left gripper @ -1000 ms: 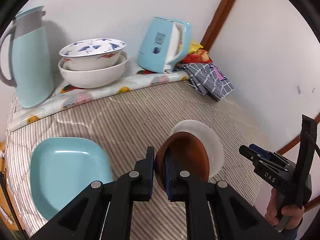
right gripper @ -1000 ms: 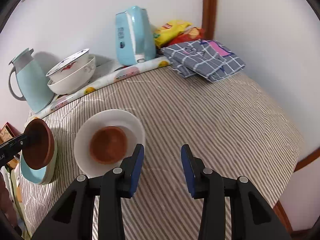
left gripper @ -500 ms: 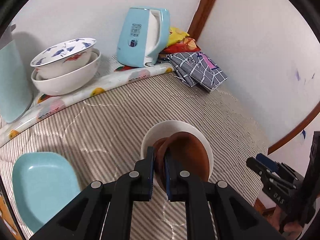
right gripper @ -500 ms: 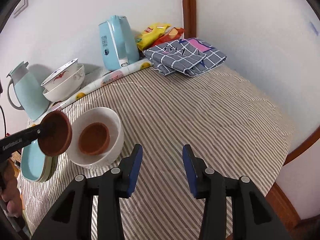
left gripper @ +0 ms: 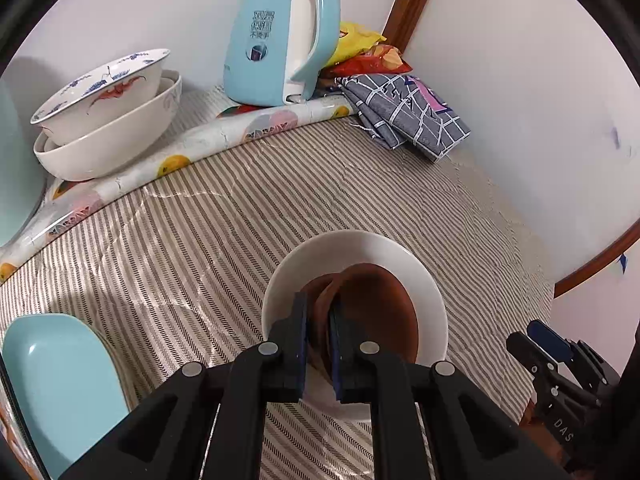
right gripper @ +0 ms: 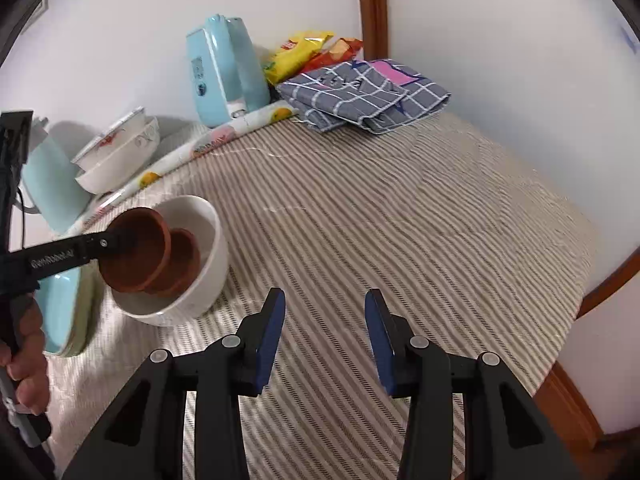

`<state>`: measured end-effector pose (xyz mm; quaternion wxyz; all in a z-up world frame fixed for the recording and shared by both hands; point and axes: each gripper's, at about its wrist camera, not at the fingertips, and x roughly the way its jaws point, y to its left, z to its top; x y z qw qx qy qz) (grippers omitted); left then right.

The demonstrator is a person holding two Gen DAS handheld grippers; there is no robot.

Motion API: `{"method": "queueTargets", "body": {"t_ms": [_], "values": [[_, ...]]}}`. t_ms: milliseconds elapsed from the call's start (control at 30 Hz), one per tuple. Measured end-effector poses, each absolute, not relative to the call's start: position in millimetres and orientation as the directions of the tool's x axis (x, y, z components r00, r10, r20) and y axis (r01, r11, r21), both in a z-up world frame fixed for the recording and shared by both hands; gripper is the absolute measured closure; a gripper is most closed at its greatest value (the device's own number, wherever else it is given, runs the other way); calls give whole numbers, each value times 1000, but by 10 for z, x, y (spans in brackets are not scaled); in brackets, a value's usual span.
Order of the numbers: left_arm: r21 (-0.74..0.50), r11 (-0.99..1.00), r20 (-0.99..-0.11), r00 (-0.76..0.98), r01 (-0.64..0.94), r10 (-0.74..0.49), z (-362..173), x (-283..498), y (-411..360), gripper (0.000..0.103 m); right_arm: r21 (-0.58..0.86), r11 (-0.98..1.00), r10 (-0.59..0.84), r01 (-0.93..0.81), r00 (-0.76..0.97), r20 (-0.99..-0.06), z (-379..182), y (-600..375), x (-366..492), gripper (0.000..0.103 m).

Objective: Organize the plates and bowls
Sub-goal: 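Lower the held brown bowl into the white bowl and open the left gripper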

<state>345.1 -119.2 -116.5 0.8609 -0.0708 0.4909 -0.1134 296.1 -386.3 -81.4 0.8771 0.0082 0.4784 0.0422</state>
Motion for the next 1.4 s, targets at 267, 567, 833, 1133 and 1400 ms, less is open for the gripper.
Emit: {"method": "queueTargets", "body": {"t_ms": [267, 567, 833, 1133, 1400], "values": [[-225, 967, -846, 469, 118, -254, -1274, 3521, -1225, 93, 68, 995, 98, -76, 528, -843, -841, -3883, 2934, 62], [-244, 964, -851, 453, 106, -265, -1348, 3571, -1213, 93, 69, 994, 102, -83, 518, -849, -878, -3856, 2940, 62], [-213, 970, -856, 457, 118, -243, -1320, 3542, -1240, 91, 68, 994, 103, -87, 510, -854, -901, -3818, 2941, 61], [-225, 964, -858, 439, 142, -265, -1307, 3517, -1257, 89, 66, 993, 106, -95, 512, -852, -861, -3776, 2931, 61], [-223, 962, -861, 430, 159, -271, -1272, 3469, -1308, 81, 68, 993, 110, -100, 508, -854, -845, -3721, 2898, 61]]}}
